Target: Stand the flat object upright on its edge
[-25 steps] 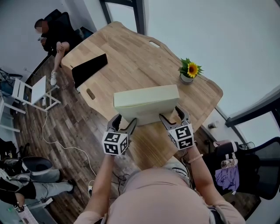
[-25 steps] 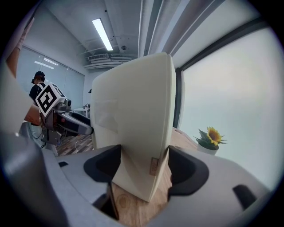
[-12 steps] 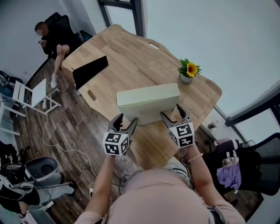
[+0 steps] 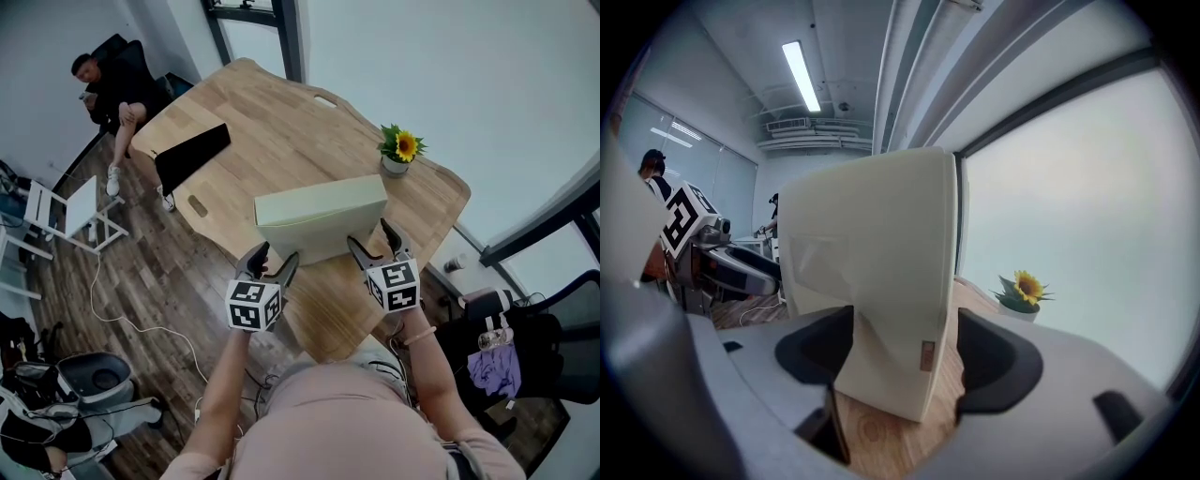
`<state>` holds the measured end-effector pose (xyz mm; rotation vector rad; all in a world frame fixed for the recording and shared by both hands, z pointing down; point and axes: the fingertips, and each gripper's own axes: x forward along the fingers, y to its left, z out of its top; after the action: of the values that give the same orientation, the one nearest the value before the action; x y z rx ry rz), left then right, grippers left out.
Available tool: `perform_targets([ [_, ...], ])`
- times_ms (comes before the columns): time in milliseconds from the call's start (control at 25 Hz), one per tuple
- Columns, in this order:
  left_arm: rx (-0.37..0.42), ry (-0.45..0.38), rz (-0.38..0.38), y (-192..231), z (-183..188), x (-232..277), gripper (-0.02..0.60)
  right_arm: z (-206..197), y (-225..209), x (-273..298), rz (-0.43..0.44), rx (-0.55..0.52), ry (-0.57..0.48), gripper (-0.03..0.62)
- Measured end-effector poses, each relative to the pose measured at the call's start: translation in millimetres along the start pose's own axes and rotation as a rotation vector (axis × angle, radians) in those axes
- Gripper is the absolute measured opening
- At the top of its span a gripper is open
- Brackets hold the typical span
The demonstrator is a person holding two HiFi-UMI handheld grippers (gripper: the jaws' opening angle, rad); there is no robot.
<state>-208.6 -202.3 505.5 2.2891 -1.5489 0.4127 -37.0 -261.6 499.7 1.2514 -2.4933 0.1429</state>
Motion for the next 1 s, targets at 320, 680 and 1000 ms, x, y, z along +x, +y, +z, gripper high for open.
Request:
perform_targets([
  [320,-0.008,-0.012,-0.013,1,-2,-12,0.284,1,9,-11,-0.041,0.018,-0.007,0.325],
  [680,-0.012,-0.02,-0.043,-1,-13,-33,0.282,-5,34,-29,-0.064,0.031,-0.003,0.296],
  [1000,0.009,-0.025,-0.051,-8,-26,-52,0.195,-14,55,-49,-0.083,0.043,0.008,0.273],
])
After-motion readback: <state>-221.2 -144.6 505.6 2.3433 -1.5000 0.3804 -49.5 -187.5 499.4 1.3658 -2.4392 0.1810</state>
